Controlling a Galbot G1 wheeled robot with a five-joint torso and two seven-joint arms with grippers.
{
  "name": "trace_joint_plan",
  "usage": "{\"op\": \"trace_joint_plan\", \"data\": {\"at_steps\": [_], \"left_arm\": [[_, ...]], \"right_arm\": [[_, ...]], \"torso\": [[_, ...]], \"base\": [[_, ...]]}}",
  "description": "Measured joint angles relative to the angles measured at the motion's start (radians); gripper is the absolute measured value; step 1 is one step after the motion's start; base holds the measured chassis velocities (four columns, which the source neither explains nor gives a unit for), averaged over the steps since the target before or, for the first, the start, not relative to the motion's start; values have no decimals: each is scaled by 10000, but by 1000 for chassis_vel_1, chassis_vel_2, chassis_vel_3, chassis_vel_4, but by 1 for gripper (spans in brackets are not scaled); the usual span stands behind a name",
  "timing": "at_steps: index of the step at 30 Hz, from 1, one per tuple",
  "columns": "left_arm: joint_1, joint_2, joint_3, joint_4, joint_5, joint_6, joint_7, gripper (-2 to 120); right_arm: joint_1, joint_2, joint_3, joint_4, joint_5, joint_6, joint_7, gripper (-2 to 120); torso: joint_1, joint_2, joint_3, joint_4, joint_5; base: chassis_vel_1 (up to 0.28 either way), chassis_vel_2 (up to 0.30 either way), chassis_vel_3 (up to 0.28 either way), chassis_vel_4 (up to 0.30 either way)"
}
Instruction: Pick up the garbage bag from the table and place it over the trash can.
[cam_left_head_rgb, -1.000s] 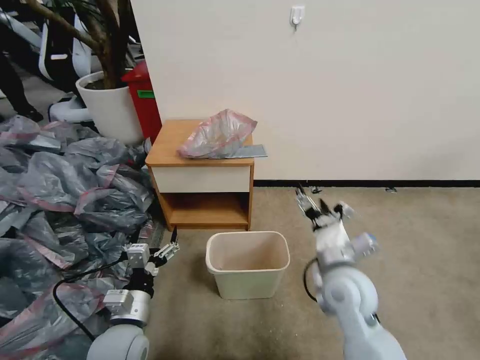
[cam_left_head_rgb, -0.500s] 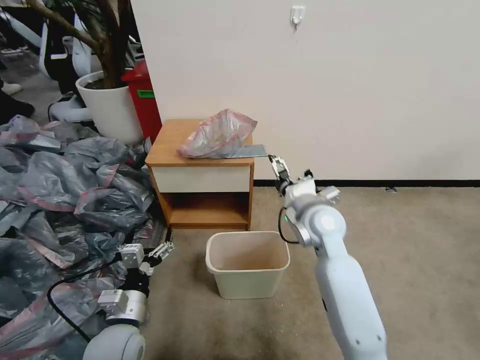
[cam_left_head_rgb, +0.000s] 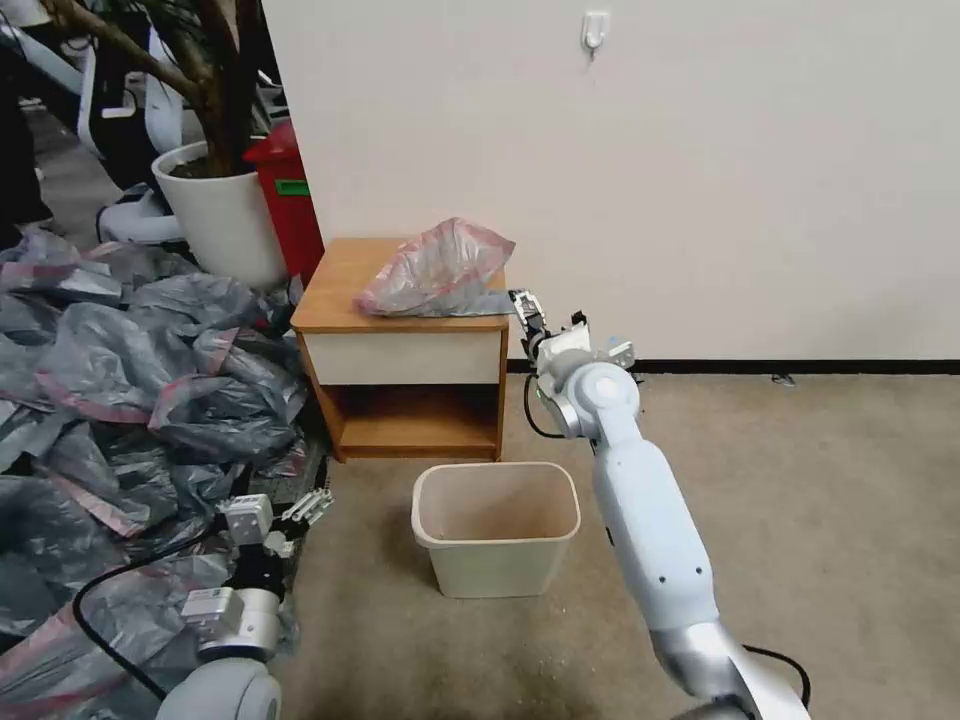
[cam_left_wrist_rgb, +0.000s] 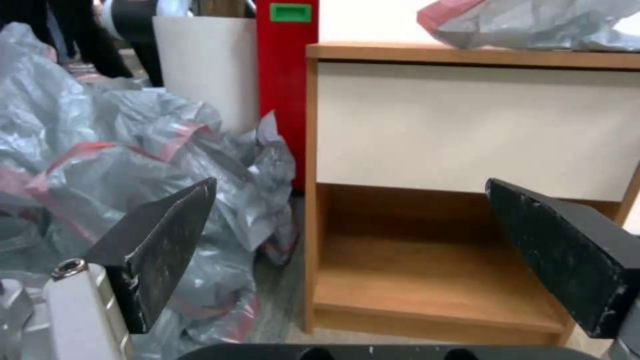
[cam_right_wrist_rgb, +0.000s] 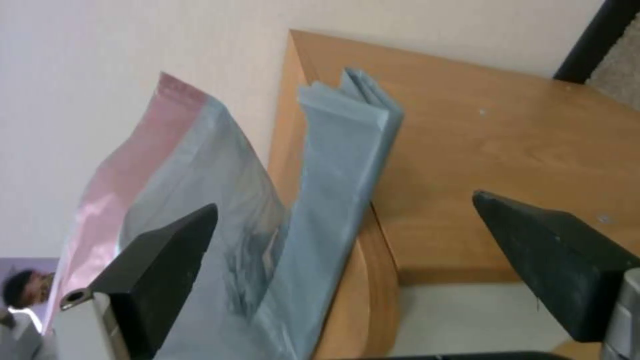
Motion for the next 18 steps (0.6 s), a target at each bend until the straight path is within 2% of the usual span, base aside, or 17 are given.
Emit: {"op": "trace_joint_plan", "data": {"at_steps": [7,18], "left_arm": [[14,-79,-99,-47,47,9,-6,100],[9,-270,1,-137,251,23,-7,100]], "right_arm": [[359,132,83,-587,-130,40,-208,97],[665,135,228,-1083,-350,105,-352,90]], "torso": [[0,0,-1,1,1],[0,0,-1,0,1]], "base": [[0,0,0,0],[0,0,0,0]]}}
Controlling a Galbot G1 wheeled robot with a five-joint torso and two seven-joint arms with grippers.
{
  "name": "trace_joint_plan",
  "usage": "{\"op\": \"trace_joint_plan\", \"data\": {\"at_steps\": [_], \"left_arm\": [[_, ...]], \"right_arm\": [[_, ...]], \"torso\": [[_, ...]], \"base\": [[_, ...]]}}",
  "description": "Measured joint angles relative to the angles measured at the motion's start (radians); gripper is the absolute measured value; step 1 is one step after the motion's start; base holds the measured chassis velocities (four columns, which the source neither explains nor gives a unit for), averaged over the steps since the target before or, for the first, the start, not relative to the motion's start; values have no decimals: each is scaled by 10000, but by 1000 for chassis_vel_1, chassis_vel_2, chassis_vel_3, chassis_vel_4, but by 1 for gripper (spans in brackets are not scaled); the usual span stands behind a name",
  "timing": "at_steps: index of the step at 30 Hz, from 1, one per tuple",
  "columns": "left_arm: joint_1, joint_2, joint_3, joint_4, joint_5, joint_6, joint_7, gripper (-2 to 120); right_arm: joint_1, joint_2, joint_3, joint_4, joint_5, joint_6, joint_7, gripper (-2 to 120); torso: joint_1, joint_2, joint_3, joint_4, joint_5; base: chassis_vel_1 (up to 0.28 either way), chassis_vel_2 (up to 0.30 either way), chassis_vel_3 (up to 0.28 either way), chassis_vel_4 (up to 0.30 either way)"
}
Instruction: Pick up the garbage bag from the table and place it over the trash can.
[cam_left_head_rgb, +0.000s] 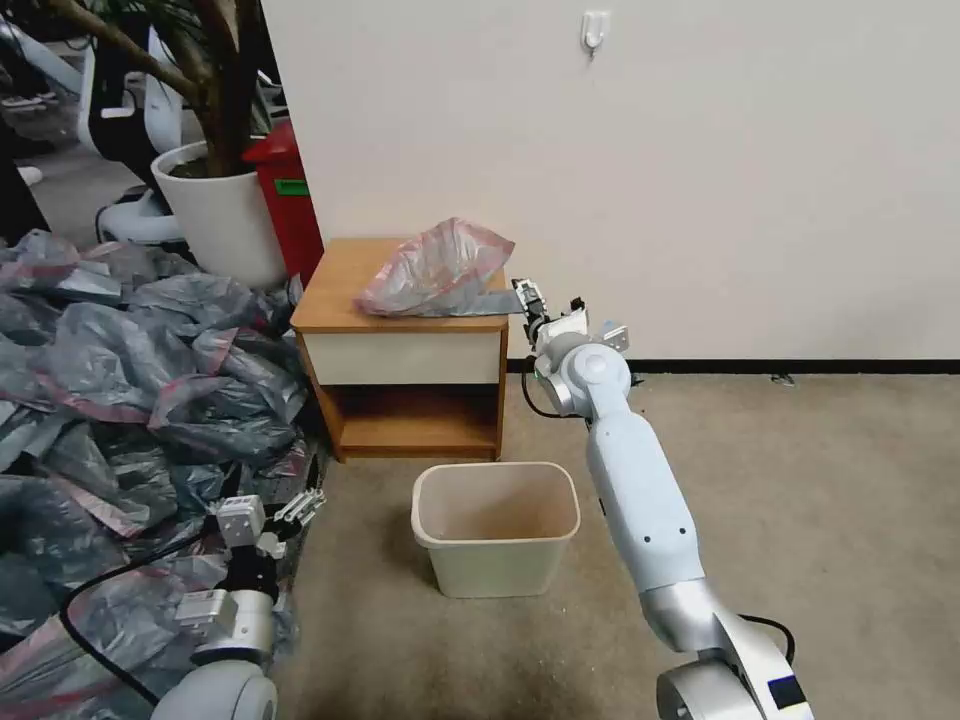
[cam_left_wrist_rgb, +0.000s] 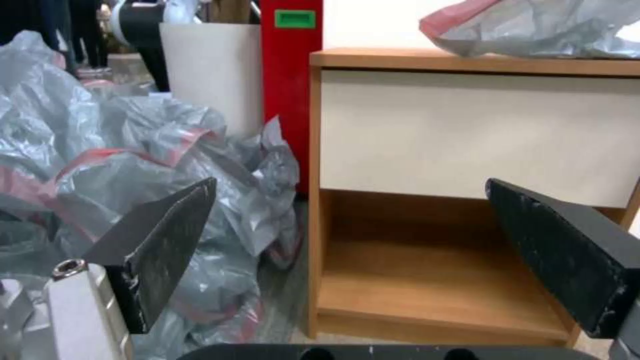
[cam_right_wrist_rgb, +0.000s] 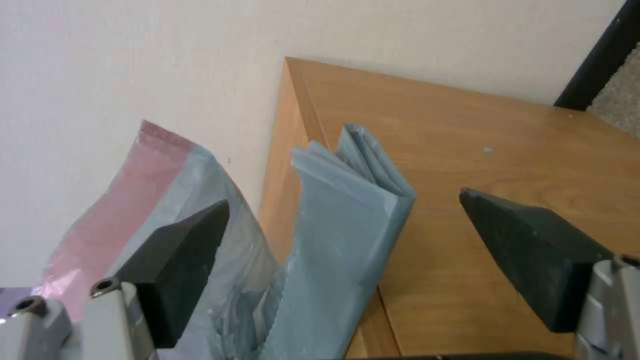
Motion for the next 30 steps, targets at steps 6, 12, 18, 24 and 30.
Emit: {"op": "trace_joint_plan", "data": {"at_steps": [6,12,18,24,30], "left_arm": [[111,-282,121,-142,270,2,22,100],[194,-350,80,-194,352,2,43,100],[203,-349,-17,-209,355,2,45,100],[192,-353,-49,-200,355,2,46,100],[187,-250,-178,-194,343,-1,46,100]], "right_arm": [[11,12,-62,0,-29,-17,0,88],[79,9,-131,-116,-40,-68,-16,84],[157,6,-162,-286,-135,-104,-56,72],[253,2,-147,-413,-227,-97,-93,53],[288,0,-119,-422,-266,-86,-96,32]], "torso": [[0,0,0,0,1],[0,0,0,0,0],[0,0,-1,0,0],[0,1,0,0,0],[0,0,0,0,0]], "base": [[0,0,0,0],[0,0,0,0],[0,0,0,0],[0,0,0,0],[0,0,0,0]]}}
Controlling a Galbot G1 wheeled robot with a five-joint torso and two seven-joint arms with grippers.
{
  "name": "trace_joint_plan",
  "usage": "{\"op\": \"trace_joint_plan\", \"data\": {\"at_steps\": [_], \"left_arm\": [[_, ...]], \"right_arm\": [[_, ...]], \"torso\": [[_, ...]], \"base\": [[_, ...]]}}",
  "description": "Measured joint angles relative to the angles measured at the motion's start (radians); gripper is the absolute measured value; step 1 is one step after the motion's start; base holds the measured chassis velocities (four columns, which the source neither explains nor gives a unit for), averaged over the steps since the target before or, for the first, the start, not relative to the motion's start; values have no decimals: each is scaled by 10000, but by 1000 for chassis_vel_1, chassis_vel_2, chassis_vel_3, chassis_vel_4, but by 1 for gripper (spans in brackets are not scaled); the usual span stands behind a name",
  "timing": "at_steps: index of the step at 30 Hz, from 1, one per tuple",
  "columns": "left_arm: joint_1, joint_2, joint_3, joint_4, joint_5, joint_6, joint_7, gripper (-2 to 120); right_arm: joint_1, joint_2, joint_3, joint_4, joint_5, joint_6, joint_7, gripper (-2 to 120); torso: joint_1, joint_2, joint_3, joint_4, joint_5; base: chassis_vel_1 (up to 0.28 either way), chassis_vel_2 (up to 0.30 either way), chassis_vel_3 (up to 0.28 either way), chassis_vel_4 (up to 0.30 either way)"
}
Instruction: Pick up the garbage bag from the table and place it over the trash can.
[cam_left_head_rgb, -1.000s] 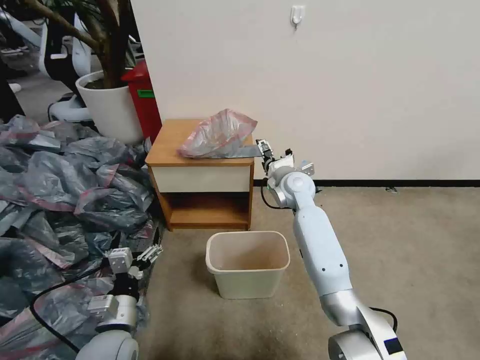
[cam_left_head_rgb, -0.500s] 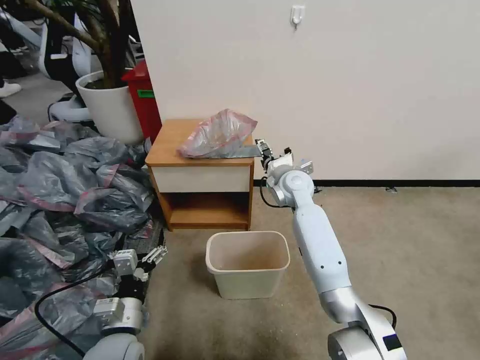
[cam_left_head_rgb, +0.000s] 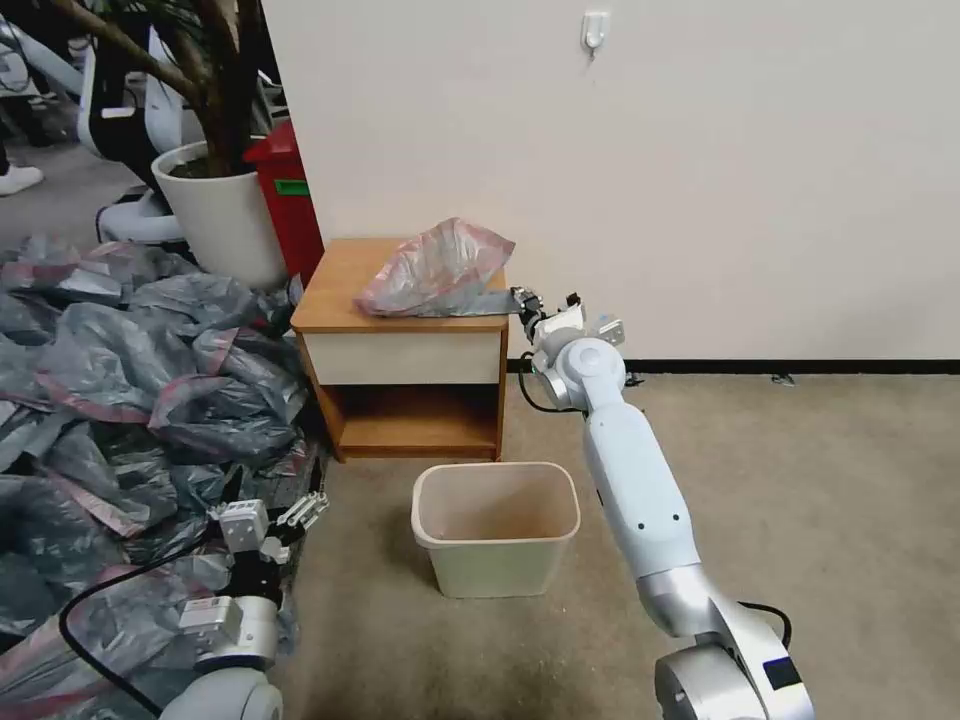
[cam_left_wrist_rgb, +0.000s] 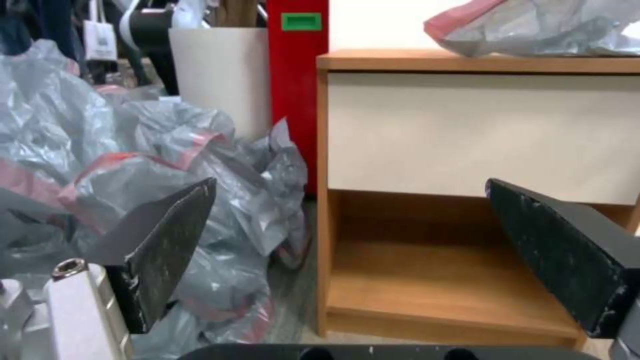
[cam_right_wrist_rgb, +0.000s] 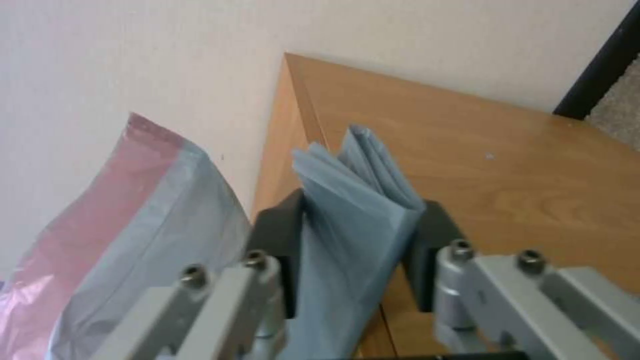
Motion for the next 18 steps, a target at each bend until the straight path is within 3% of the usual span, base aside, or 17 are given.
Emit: {"op": "trace_joint_plan", "data": {"at_steps": [5,10,18], "left_arm": [[-11,107,-113,-37,-28,0,0,100],[-5,159,-174,-49,-48,0,0,100],[1,180,-260,10,-70,-11,-1,100]], "right_arm": [[4,0,34,12,-41,11,0,12],[30,0,98,16,-112,19,-10,0],[-52,-1,109,172,-206,55,-34,0]], "torso": [[0,0,0,0,0],[0,0,0,0,0],[0,1,0,1,-1]], "base": [[0,0,0,0],[0,0,0,0],[0,0,0,0]]}}
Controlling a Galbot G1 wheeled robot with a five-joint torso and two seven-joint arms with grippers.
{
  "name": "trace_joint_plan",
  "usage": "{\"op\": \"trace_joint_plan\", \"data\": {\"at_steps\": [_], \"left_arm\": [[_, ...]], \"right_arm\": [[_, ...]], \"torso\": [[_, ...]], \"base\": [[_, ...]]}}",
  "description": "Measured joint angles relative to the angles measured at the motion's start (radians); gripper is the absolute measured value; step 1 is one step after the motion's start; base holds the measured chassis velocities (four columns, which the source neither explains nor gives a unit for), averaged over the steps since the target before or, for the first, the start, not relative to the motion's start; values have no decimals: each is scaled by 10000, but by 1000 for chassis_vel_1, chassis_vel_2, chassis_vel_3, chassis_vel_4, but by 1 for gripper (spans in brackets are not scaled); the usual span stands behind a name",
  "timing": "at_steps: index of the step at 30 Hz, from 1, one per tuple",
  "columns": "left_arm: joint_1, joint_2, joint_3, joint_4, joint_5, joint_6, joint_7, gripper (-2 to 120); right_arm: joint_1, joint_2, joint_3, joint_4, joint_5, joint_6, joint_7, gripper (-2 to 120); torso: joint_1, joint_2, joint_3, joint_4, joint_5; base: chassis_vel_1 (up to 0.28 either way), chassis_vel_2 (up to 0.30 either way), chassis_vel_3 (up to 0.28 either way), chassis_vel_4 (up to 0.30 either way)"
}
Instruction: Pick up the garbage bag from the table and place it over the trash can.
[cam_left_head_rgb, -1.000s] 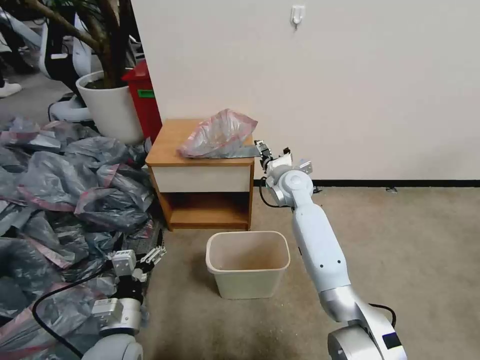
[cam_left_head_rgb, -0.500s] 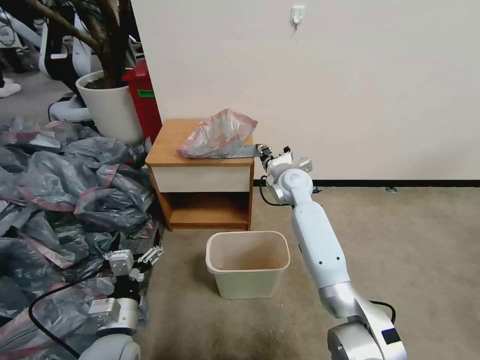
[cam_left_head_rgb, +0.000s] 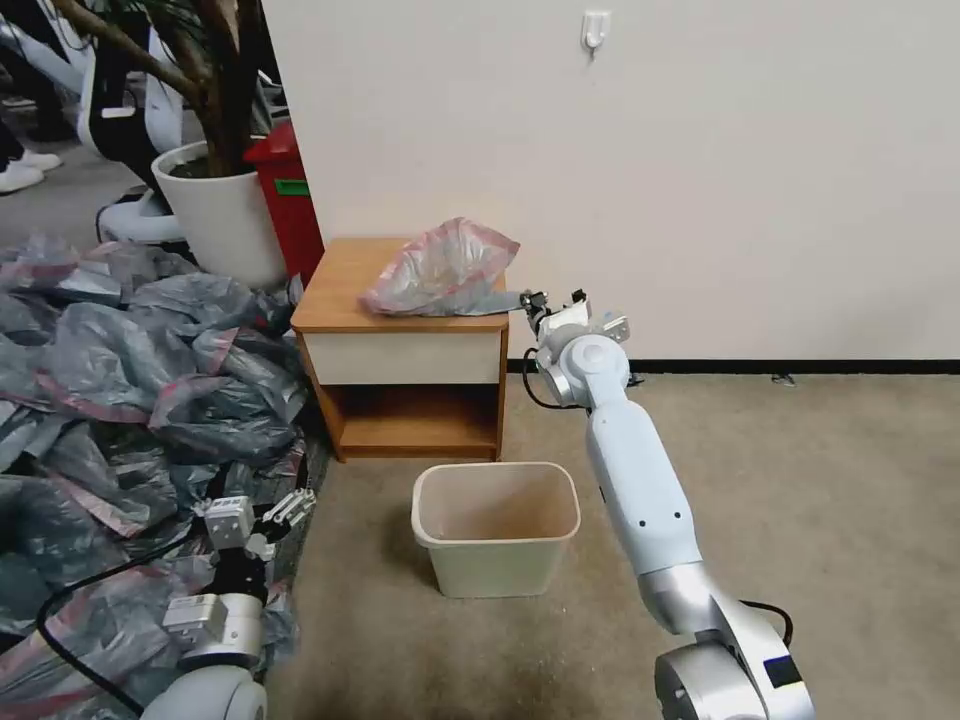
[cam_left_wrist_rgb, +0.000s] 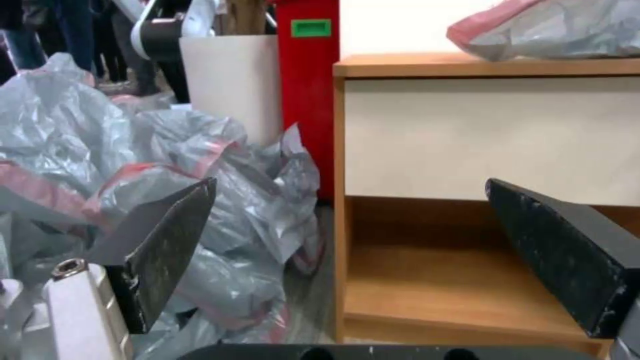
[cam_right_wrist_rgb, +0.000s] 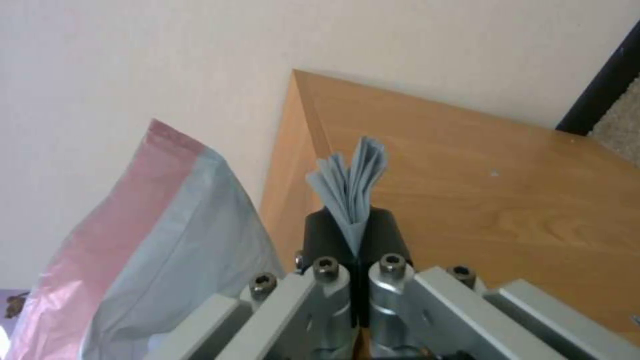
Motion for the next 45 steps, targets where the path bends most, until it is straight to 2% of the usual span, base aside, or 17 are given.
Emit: {"op": "trace_joint_plan", "data": {"at_steps": [11,15,16,18,23,26,28,30,38,45], "left_arm": [[-99,25,-46,147,-20,-11,-16,100],[-148,29,-43,199,-25,-13,-21,100],[-148,29,-43,199,-25,-13,-21,100],[-177,50,-33,239,-28,-14,-23,100],[-248,65,2,287,-32,-16,-25,100],[-346,62,69,369,-35,-17,-27,100],[-357,61,79,374,-35,-17,-27,100],[-381,62,117,434,-35,-27,-29,100],[-414,228,165,489,-52,-71,-28,100],[-501,247,348,659,-56,-145,-28,100]], "right_arm": [[-1066,-1,-393,1529,100,41,322,0],[-1935,-3,-570,2834,295,40,607,0],[-1935,-3,-570,2834,295,40,607,0],[-2560,-122,-701,3790,321,35,762,0],[-3517,-352,-834,4824,360,21,984,0],[-5081,-647,-1190,5962,208,16,1141,0],[-5227,-666,-1233,6050,187,9,1150,0],[-6338,-807,-1664,6579,-239,9,1108,0],[-8269,-1122,-2524,6471,-1809,360,577,0],[-8169,-1444,-2432,6229,-2478,590,488,0]], "torso": [[0,0,0,1,0],[0,0,0,-1,1],[0,0,0,-1,1],[0,1,-1,3,0],[0,0,0,0,1],[-1,1,-1,-4,1],[-1,1,-1,-4,1],[-1,1,-1,-1,0],[0,1,-1,-1,0],[-1,1,0,0,1]], "base": [[0,0,0,0],[0,0,0,0],[0,0,0,0],[0,0,0,0],[0,0,0,0],[0,0,0,0],[0,0,0,0],[0,0,0,0],[0,0,0,0],[0,0,0,0]]}}
